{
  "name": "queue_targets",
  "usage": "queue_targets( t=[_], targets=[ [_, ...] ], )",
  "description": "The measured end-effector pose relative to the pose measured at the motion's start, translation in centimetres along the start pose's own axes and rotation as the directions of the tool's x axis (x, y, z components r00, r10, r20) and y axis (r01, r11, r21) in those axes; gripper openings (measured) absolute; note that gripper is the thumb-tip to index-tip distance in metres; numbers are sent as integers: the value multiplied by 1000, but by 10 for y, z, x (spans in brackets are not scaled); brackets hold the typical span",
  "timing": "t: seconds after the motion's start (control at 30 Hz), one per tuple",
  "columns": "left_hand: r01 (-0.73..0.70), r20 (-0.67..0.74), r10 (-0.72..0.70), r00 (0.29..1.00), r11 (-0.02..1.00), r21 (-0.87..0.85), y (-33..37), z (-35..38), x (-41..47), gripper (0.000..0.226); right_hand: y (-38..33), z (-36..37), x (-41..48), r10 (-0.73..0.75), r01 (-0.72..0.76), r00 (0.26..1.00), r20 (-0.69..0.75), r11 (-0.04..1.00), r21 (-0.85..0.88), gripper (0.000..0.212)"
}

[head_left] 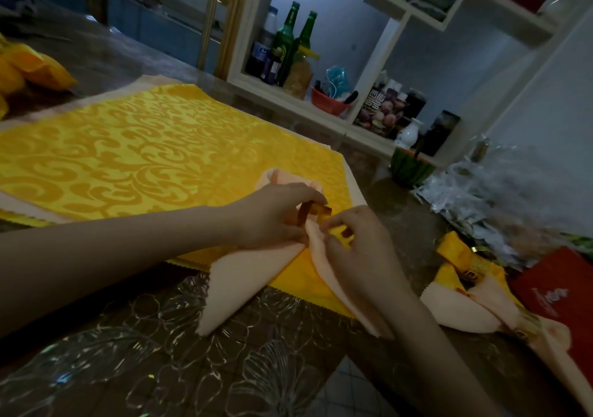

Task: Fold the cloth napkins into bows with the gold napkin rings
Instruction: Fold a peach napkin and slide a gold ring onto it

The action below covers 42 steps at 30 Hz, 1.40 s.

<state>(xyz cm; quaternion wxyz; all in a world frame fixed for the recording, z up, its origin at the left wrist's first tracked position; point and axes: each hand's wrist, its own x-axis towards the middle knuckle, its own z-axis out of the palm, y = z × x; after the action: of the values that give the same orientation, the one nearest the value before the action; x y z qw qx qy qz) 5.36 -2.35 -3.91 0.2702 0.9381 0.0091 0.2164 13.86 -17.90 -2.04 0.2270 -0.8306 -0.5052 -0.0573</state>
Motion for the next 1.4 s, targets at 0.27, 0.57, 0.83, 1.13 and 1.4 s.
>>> queue_targets(
  t=[0.27,0.57,0.83,1.13,1.4],
  targets=[
    [202,7,-204,979,968,-146,2,-35,18,30,8,26,6,-61,59,989,131,998,17,33],
    [458,76,-478,875,868,192,-7,-1,81,73,0,24,3,-68,77,995,76,990,-119,34],
    [319,49,-335,941,927,197,-8,-1,74,19,10,32,5,-12,30,986,167,994,-102,42],
    [191,-51,-188,981,980,58,8,-32,-5,17,3,32,7,-14,15,1000,-11,998,69,27],
    [191,-32,-190,981,981,42,22,-28,-27,14,-9,12,-1,-131,122,991,10,944,306,23]
  ],
)
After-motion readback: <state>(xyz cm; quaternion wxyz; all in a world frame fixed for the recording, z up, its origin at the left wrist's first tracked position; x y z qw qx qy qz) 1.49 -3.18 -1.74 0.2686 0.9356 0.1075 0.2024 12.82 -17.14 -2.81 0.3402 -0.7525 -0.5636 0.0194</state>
